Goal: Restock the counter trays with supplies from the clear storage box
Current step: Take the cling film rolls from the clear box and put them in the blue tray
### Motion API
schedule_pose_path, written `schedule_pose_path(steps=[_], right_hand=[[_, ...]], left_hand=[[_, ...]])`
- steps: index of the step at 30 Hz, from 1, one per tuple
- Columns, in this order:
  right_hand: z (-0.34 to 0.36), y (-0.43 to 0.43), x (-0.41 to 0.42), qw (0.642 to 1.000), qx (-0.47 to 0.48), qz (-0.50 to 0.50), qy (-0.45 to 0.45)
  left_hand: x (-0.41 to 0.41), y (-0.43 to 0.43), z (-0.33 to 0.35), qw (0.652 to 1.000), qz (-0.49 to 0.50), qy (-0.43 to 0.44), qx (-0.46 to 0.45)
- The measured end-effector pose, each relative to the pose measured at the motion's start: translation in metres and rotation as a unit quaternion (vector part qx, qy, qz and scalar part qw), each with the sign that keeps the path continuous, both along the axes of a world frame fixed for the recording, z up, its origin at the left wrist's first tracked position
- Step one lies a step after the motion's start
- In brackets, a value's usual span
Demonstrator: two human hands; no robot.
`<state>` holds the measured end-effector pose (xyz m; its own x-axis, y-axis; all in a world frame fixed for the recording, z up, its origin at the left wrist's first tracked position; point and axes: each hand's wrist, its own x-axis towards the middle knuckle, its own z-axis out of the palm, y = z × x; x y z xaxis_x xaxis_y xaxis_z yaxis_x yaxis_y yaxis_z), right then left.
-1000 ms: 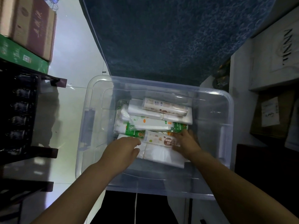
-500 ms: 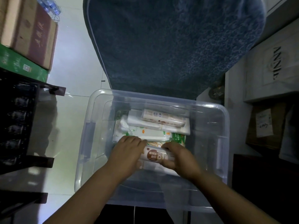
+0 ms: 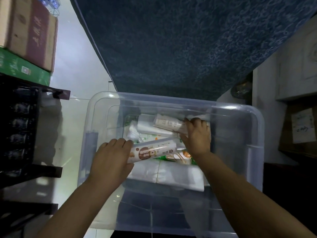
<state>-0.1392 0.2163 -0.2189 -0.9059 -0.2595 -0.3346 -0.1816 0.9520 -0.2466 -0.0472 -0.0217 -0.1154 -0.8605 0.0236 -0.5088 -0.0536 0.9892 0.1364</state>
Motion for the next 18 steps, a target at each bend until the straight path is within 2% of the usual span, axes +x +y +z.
schedule_pose_path(steps=[4, 10, 18], right_hand=[[0.001, 0.004, -0.006, 0.999, 0.045, 0.004, 0.014], [0.043, 0.018, 0.006, 0.997, -0.010, 0.007, -0.075], [0.169, 0.058, 0.063, 0.982, -0.063, -0.157, -0.088]], left_hand=[[0.007, 0.003, -0.005, 1.000, -0.002, -0.002, 0.004], [0.014, 0.003, 0.020, 0.999, 0.025, 0.010, 0.020], [0.011, -0.008, 0.099, 0.994, 0.015, 0.053, 0.099]])
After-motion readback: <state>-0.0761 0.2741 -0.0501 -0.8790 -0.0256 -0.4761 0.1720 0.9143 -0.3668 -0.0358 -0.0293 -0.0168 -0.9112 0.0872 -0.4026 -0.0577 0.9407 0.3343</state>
